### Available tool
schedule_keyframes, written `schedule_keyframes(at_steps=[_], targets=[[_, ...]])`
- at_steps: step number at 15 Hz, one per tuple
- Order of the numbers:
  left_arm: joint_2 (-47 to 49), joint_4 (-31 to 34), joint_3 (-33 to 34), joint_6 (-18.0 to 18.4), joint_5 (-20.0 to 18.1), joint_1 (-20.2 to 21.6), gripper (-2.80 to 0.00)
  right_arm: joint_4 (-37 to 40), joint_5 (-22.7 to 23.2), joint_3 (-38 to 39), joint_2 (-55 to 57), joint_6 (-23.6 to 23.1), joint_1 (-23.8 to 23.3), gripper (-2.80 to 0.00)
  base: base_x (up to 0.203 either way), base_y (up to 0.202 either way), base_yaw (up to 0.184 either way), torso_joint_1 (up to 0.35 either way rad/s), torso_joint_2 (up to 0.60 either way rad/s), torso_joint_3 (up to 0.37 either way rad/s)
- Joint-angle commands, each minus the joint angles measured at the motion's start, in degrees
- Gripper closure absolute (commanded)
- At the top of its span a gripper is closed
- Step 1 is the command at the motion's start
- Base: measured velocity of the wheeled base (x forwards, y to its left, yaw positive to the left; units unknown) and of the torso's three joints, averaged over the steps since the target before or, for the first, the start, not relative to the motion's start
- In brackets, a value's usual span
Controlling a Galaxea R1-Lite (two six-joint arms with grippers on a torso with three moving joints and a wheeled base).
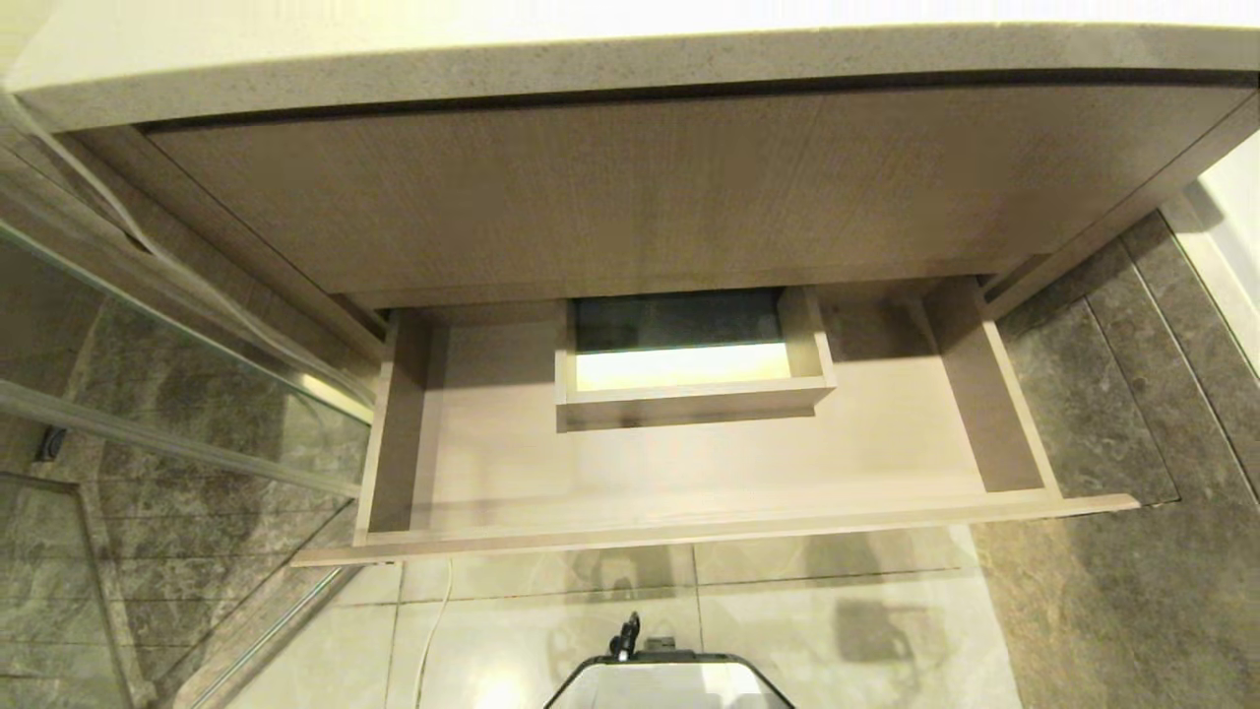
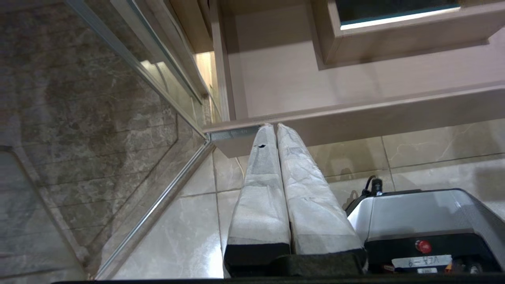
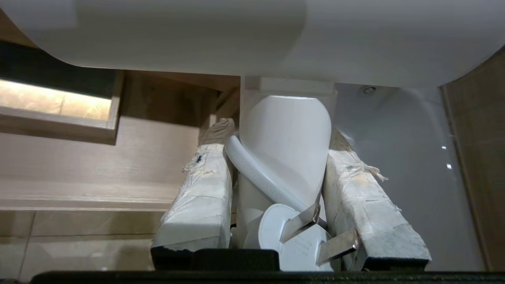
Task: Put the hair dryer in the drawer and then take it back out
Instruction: Place it on the countertop
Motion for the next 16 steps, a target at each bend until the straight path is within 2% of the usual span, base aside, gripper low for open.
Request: schedule_keyframes(at_steps=[1,3,5,11,16], targets=[[0.0,0.0,0.1,0.0,0.0,0.1,0.00,-0.5,-3.7,0.3,0.8,-0.1,0.0,0.00,0.000,0.000,0.000,0.274,-0.54,-0.260],[0.0,0.0,0.1,0.0,0.0,0.0,0.00,-0.6,-6.2,0.7,0.8,-0.2,0.0,0.00,0.000,0.000,0.000,0.253,-0.50,-0.229],[0.0,0.0,0.1,0.0,0.0,0.0,0.00,-0.2,-6.2,-0.1,1.4,-0.1,0.0,0.00,0.000,0.000,0.000,0.176,-0.19,-0.037],[0.0,0.0,0.1,0.0,0.0,0.0,0.00,-1.1,-3.8,-0.8,3.6,-0.1,0.1,0.00,0.000,0.000,0.000,0.315,-0.05,0.257],[0.0,0.0,0.1,0.0,0.0,0.0,0.00,-6.5,-3.9,-5.5,11.3,0.0,0.1,0.00,0.000,0.000,0.000,0.361,-0.09,0.269]])
